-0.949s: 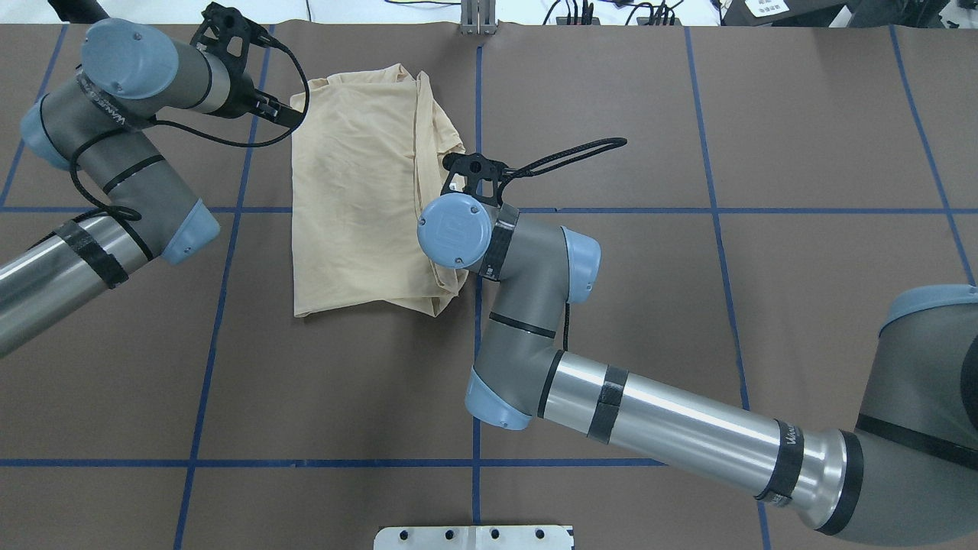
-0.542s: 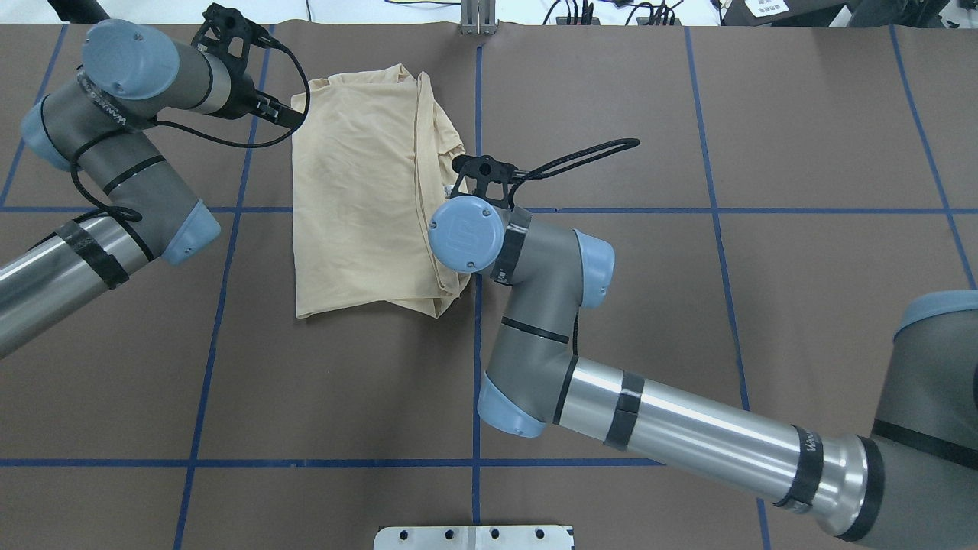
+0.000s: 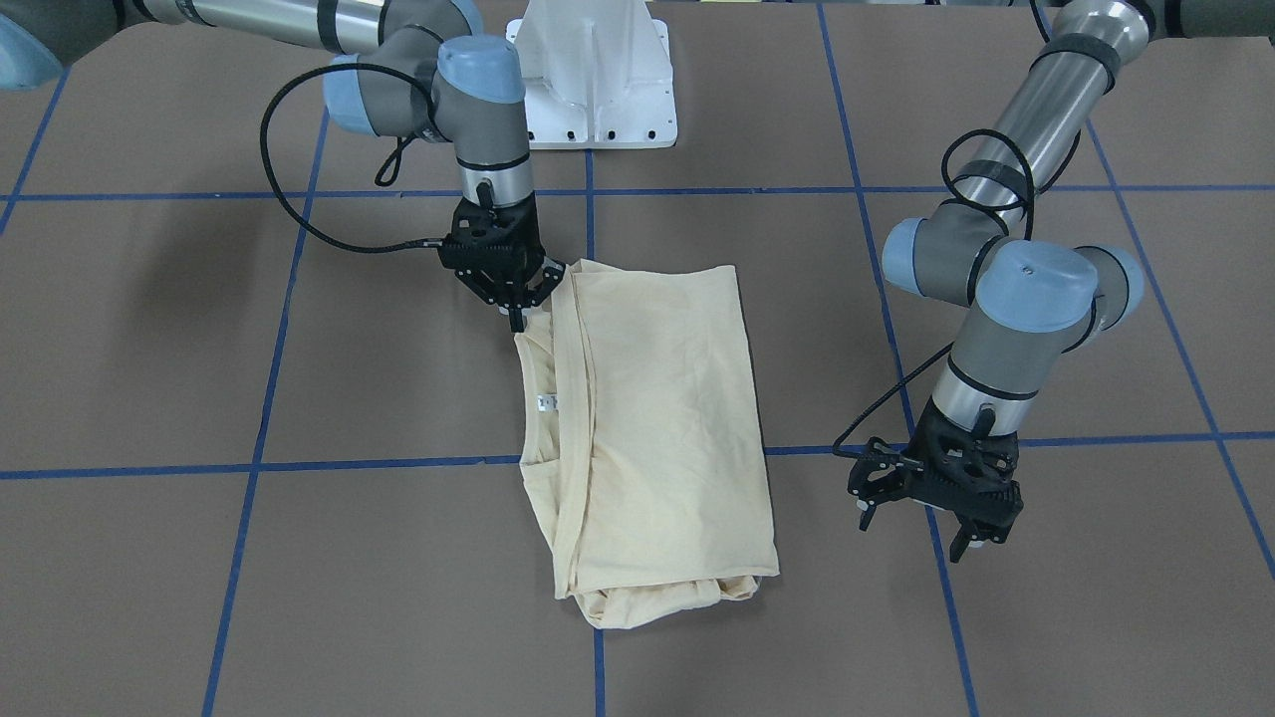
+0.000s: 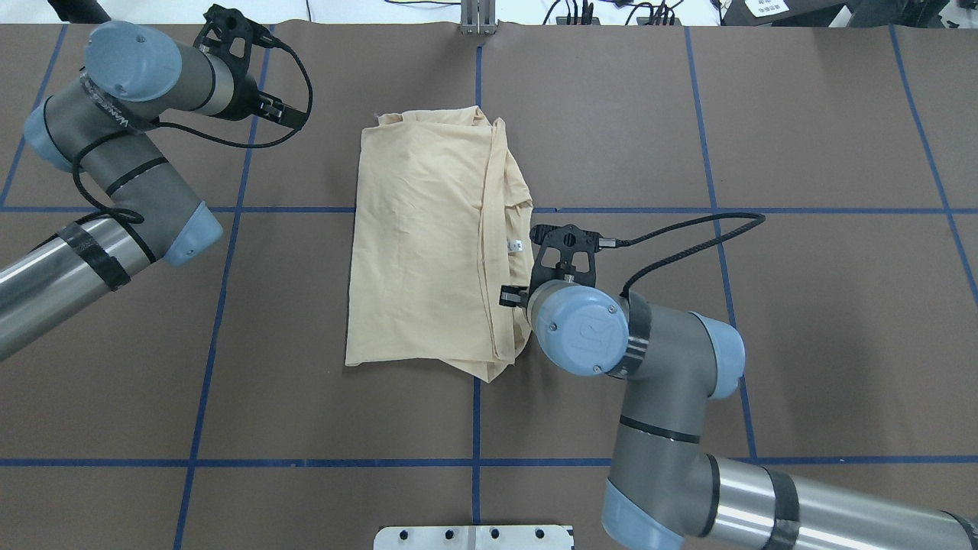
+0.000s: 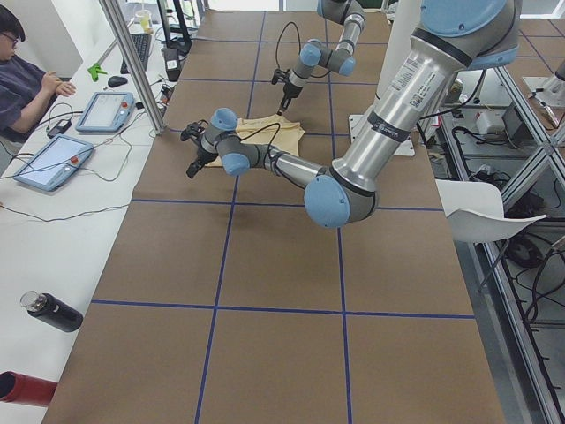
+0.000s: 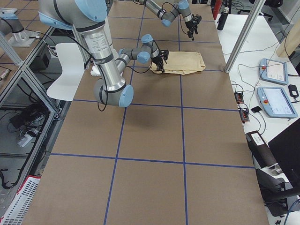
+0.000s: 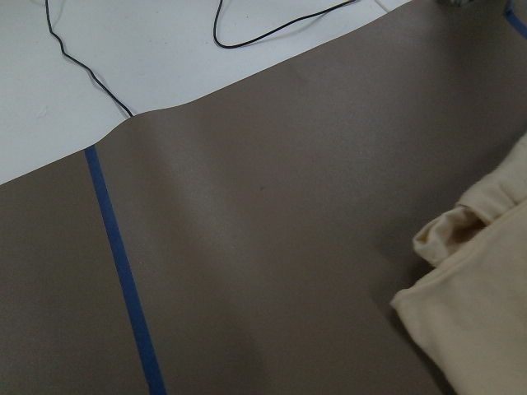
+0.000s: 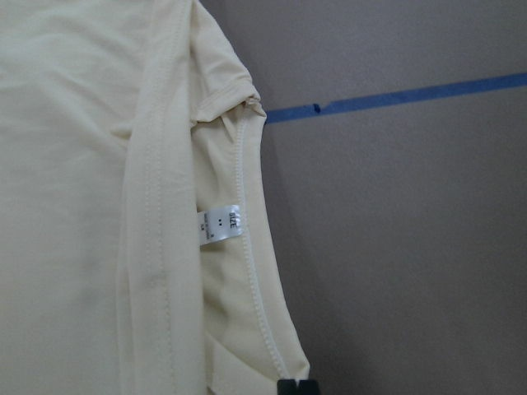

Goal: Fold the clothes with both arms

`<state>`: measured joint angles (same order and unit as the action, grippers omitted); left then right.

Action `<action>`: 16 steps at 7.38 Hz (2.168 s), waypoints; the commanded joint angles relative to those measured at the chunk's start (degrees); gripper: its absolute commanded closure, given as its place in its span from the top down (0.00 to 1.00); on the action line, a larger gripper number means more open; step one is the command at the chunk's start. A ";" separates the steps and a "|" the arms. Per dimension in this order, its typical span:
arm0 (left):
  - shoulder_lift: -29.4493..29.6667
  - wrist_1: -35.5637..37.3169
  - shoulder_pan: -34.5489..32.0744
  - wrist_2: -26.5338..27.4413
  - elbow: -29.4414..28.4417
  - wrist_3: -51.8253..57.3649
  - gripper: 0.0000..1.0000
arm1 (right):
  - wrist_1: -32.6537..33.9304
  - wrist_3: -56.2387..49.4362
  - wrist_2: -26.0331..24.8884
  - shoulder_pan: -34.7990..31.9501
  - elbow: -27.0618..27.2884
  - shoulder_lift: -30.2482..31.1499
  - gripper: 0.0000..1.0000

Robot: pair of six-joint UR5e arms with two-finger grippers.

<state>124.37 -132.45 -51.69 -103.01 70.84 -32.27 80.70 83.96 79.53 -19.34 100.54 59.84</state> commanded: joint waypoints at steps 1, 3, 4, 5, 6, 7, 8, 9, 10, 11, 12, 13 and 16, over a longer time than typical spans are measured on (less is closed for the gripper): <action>0.00 0.00 0.01 0.00 0.09 -0.07 1.00 | 1.30 0.24 -1.84 2.55 3.43 2.65 0.00; -0.78 0.00 0.10 0.00 0.96 -0.07 1.00 | 1.30 -0.55 -1.40 2.03 3.52 3.97 0.00; -0.79 0.00 0.10 0.00 1.05 -0.07 1.00 | 1.30 -1.60 -1.31 1.59 3.52 3.97 0.00; -1.14 0.00 0.10 0.00 1.05 0.02 1.00 | 1.30 -2.04 -1.40 1.50 3.52 3.97 0.00; -1.14 0.00 0.10 0.00 1.05 0.10 1.00 | 1.21 -2.05 -1.66 0.98 3.52 3.71 0.99; -1.14 0.00 0.10 -0.09 1.14 0.10 1.00 | 1.47 -2.66 -1.32 0.10 3.26 2.49 1.00; -1.23 0.00 0.10 -0.09 1.14 0.10 1.00 | 4.52 -4.84 -0.53 -1.47 2.21 -0.92 1.00; -1.14 0.00 0.18 -0.09 1.05 0.10 1.00 | 10.56 -5.21 0.87 -3.23 0.11 -6.17 1.00; -1.23 0.00 0.18 -0.09 1.14 0.10 1.00 | 12.62 -5.21 2.71 -4.12 -4.61 -10.75 1.00; -1.23 0.00 0.18 -0.09 1.14 0.02 1.00 | 12.72 -5.30 2.82 -4.82 -11.70 -15.06 1.00; -1.23 0.00 0.18 -0.09 1.23 0.02 1.00 | 13.07 -5.73 3.69 -5.44 -17.08 -17.97 1.00; -1.23 0.00 0.18 -0.09 1.23 0.02 1.00 | 14.64 -7.22 4.48 -5.71 -17.92 -18.09 1.00; -1.23 0.00 0.18 -0.09 1.32 0.02 1.00 | 15.54 -7.85 4.58 -6.50 -22.04 -20.36 1.00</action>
<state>123.16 -132.45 -51.50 -103.10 72.12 -32.25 96.06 76.34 84.03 -25.50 80.98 41.02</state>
